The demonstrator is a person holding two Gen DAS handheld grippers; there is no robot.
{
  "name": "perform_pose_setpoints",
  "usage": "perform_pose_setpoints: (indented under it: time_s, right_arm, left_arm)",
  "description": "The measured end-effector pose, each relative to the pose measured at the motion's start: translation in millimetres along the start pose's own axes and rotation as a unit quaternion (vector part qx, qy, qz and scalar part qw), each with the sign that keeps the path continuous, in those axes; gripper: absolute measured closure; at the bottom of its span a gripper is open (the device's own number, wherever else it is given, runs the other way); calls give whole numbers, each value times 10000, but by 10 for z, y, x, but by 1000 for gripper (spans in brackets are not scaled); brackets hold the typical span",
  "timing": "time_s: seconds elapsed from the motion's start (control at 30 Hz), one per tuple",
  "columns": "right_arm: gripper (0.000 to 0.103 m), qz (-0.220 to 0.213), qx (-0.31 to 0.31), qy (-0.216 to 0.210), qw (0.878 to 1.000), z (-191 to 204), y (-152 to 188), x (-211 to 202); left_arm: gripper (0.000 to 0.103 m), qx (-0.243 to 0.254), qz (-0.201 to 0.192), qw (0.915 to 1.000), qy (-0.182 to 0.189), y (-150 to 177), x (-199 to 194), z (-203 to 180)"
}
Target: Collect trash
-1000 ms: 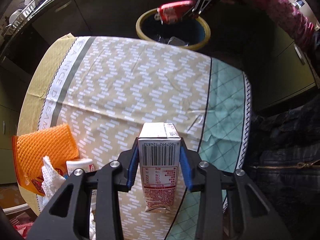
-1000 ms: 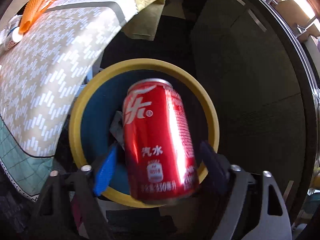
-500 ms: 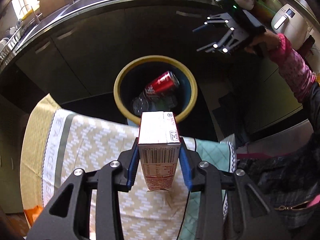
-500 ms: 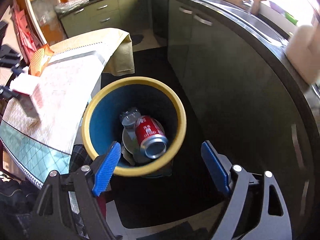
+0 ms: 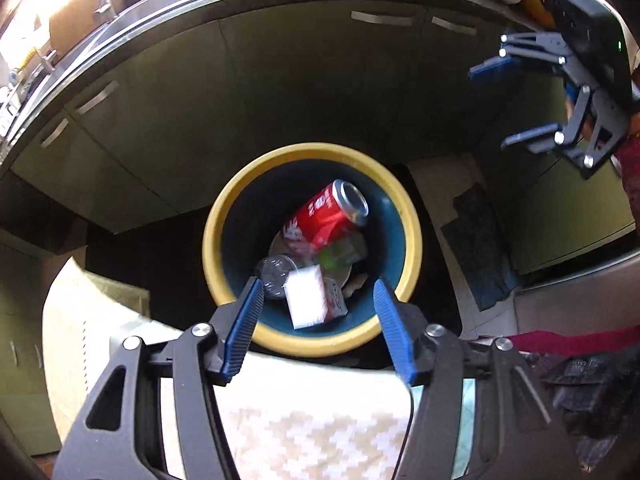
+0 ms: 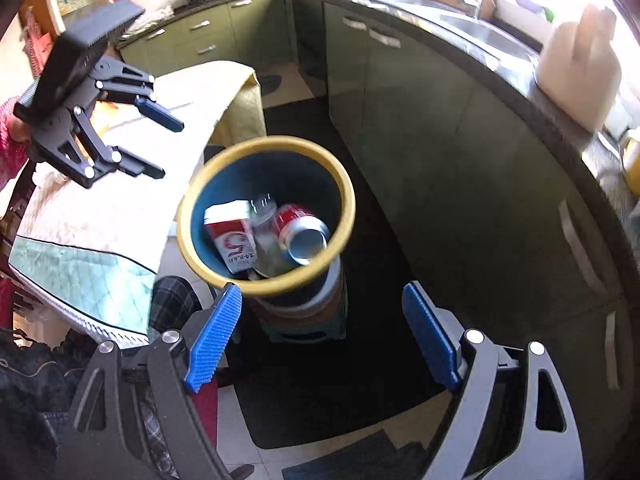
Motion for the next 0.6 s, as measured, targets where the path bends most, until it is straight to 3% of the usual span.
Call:
perform_pose_setpoints:
  time_s: [0.13, 0.23, 0.33, 0.47, 0.6]
  right_arm:
    - [21, -95, -451, 6, 9989, 334, -202, -123]
    - [21, -182, -974, -116, 9950, 779, -448, -155]
    - [20, -245, -1577, -265, 9868, 1336, -771, -136]
    - [20, -135, -2273, -348, 9731, 2094, -1200, -1]
    - [21, 104, -2925, -325, 9556, 2806, -1564, 203]
  left_arm:
    - [31, -483, 38, 9986, -204, 552, -337, 236]
    - [26, -1026, 215, 9934, -467, 1253, -560, 456]
    - [15, -1614, 470, 9832, -707, 2028, -677, 607]
    - [15, -2319, 977, 9640, -859, 2983, -568, 806]
    - [15, -2733, 1191, 9493, -1001, 3523, -398, 1120]
Point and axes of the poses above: each gripper's, at about its wrist camera, not at the fingertips, and x roughly the way its jaws point, z to its left, y to its underside, the point moved 9 cm from there along x, roughly the way its jaws point, and after that the axes turned 15 degrees about z, right-handed, at the moved point
